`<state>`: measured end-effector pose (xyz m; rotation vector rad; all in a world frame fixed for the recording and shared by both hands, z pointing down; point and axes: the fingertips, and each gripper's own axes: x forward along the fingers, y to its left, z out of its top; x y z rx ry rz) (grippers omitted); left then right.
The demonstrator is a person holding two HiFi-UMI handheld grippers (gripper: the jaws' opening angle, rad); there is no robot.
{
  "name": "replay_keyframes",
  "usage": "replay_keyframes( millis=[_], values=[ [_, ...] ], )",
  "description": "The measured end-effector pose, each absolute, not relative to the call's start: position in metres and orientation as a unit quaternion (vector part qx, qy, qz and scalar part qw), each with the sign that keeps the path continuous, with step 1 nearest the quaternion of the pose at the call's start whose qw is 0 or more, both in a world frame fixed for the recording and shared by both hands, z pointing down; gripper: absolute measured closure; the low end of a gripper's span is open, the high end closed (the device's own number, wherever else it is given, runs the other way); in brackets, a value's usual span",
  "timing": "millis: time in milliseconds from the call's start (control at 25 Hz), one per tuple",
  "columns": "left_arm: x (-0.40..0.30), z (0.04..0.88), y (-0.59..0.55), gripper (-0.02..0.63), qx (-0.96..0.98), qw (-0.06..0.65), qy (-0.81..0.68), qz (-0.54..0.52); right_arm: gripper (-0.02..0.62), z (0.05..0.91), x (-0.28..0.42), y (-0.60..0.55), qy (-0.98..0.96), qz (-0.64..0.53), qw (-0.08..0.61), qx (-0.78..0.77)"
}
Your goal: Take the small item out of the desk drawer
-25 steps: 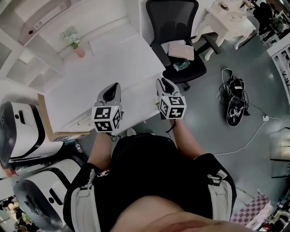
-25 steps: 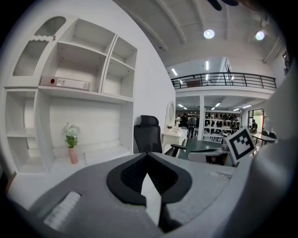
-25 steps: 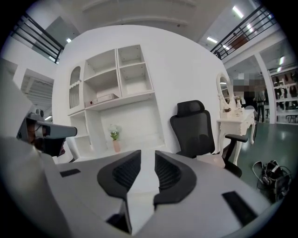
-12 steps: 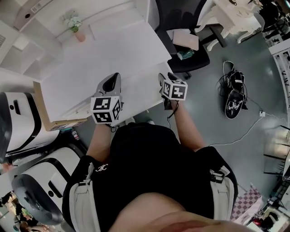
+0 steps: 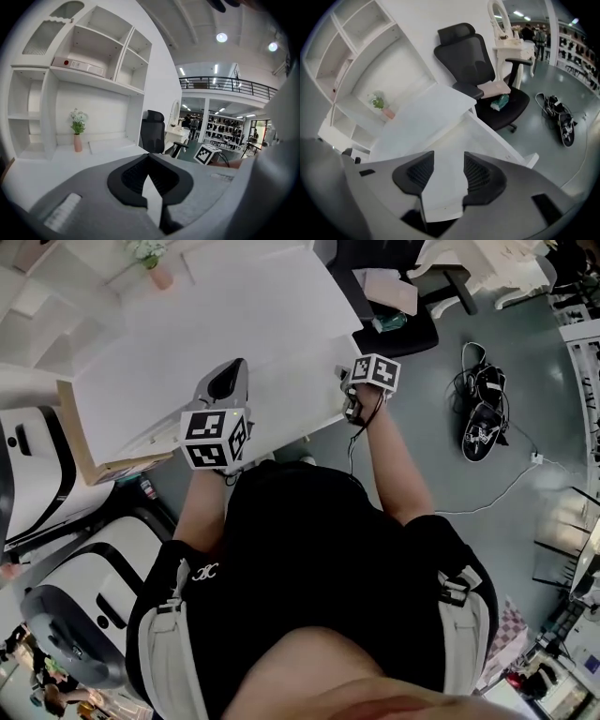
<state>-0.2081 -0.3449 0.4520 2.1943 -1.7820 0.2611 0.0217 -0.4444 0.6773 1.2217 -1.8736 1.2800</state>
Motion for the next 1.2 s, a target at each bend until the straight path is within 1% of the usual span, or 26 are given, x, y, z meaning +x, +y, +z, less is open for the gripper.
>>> replay_keyframes(
  millis=[80,160,480,680,760,920,1200],
  values=[
    [-0.212,0.456,-0.344,0.592,0.762,0.156,-0.622,0.09,0.411,0.691,0.022,-0.444,-0.683,0.498,0.286,0.451],
    [-0.215,0.46,-0.342,0.592,0.759,0.161,-0.624,0.09,0.411,0.704,0.024,-0.443,-0.673,0.503,0.31,0.446],
    [-0.237,0.48,-0.335,0.592,0.747,0.188,-0.632,0.088,0.411,0.762,0.022,-0.424,-0.615,0.519,0.454,0.384],
    [-0.251,0.497,-0.332,0.593,0.737,0.207,-0.637,0.09,0.411,0.787,0.022,-0.426,-0.595,0.489,0.525,0.363],
    [-0.256,0.501,-0.332,0.594,0.735,0.213,-0.638,0.091,0.412,0.798,0.021,-0.425,-0.587,0.488,0.542,0.351],
    [-0.263,0.509,-0.333,0.593,0.73,0.221,-0.639,0.096,0.413,0.818,0.019,-0.422,-0.577,0.507,0.55,0.328],
    [-0.273,0.527,-0.332,0.593,0.723,0.239,-0.639,0.111,0.413,0.846,0.029,-0.423,-0.56,0.459,0.619,0.306]
  ],
)
